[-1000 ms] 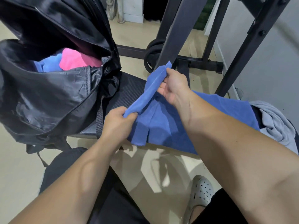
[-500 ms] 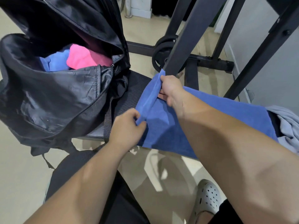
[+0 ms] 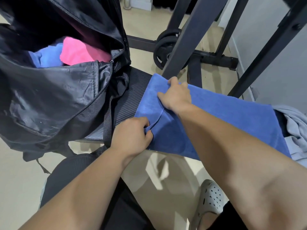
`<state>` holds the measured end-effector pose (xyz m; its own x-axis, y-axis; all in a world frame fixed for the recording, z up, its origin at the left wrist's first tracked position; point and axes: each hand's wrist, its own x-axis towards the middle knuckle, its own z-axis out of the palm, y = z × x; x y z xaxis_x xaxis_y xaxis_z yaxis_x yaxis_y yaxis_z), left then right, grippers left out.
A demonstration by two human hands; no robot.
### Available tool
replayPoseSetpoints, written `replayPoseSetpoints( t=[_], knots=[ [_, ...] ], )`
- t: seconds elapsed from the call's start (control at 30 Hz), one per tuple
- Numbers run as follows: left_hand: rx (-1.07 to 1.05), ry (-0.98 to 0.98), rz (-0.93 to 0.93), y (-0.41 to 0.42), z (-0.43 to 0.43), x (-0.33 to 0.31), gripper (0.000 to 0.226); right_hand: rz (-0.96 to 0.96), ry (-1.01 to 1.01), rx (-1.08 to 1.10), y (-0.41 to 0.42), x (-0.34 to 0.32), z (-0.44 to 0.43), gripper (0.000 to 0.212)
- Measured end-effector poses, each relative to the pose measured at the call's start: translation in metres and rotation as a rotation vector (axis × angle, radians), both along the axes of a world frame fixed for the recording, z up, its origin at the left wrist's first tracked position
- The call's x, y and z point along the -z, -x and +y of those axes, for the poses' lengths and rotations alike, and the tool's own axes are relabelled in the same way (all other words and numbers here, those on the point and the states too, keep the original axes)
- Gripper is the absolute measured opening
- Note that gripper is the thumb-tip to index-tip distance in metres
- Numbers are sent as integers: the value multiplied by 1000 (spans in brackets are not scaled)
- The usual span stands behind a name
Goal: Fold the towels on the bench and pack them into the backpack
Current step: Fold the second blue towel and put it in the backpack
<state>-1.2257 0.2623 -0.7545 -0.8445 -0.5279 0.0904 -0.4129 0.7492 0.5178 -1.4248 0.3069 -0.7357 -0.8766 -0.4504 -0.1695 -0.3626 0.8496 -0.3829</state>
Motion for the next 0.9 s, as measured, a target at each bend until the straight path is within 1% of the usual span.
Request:
replayPoseSetpoints(
  t=[0.07,0.2,0.27,0.37,0.47,0.53,0.6,0.67,0.73,0.83,0.9],
  knots=[
    [8,31,-32,0,1,0,11,22,-1,5,1,5,7,51],
    [19,58,-63,2,2,0,13,-11,111,-74,4,8,13,21],
    [17,62,-61,1,3,0,17,-18,147,-102,5,8,14,16],
    [19,77,-70,-1,6,0,20,-2,120,-102,5,6,14,25],
    [26,66,-88,-6,6,-1,26,71,-37,-157,3,3,16,37],
    [39,65,-99,-9,7,-2,26,133,-101,-226,2,4,15,34],
    [54,89,-128,-9,8,-3,26,173,-105,-277,1,5,15,27],
    [61,95,-154,-9,10,-4,26,170,-88,-288,-1,5,15,24],
    [79,91,-156,-9,10,-5,24,141,-51,-284,-2,5,15,28],
    [77,73,-158,-13,6,-10,14,27,132,-270,1,0,12,34],
    [20,32,-103,-14,1,-19,3,-60,251,-264,4,-7,11,43]
  ],
)
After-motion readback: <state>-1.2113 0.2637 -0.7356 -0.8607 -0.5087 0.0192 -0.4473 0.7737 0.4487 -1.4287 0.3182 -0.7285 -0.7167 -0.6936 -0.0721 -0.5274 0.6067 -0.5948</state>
